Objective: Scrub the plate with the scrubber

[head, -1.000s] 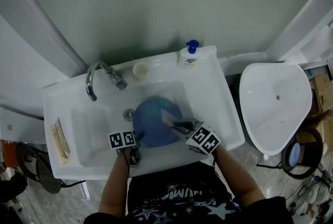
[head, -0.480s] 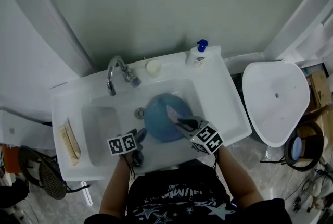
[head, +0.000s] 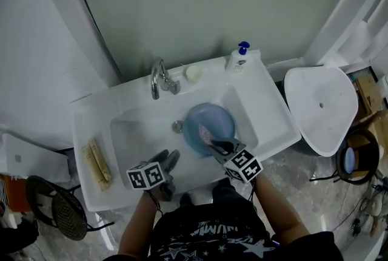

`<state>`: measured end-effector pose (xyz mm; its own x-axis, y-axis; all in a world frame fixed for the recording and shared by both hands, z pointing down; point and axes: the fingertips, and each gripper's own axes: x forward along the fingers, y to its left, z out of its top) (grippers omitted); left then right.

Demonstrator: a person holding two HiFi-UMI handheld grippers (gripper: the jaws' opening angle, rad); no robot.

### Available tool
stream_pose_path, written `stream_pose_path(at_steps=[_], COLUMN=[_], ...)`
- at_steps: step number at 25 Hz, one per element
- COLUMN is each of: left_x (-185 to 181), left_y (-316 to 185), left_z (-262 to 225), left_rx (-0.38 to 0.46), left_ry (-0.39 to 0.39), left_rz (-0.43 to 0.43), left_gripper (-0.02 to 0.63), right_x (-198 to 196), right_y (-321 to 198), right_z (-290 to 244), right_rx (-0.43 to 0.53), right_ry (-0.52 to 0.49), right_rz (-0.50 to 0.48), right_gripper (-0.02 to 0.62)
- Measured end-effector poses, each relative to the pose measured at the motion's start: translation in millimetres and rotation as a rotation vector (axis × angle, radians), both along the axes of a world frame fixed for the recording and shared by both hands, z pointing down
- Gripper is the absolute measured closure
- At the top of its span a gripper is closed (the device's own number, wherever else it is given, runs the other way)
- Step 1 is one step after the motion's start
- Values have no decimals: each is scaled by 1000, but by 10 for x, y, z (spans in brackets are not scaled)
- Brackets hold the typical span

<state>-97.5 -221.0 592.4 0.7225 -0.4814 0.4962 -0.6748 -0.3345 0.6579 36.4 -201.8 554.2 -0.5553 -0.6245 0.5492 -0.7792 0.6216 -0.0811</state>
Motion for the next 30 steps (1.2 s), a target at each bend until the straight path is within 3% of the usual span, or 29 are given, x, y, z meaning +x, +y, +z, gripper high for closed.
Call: stream_pose_path(at_steps=[5, 9, 14, 21, 30], left_x=[-257, -361, -481, -429, -257], left_y=[219, 352, 449, 563, 785], left_z=[-75, -246, -357, -593, -815], left_rx=[42, 110, 180, 315, 375], left_ry=[-21, 13, 25, -15, -32], left_rz=[62, 112, 126, 160, 158], left_gripper=[385, 388, 431, 483, 517], right_x=[-296, -428, -509, -414, -355], right_y=[229, 374, 603, 709, 960], right_z=[-90, -124, -212, -276, -387], right_rx=[17, 45, 59, 77, 107], right_ry=[-10, -39, -45, -76, -109], right_rz=[68, 140, 198, 257, 254], right_gripper=[522, 522, 522, 522, 522])
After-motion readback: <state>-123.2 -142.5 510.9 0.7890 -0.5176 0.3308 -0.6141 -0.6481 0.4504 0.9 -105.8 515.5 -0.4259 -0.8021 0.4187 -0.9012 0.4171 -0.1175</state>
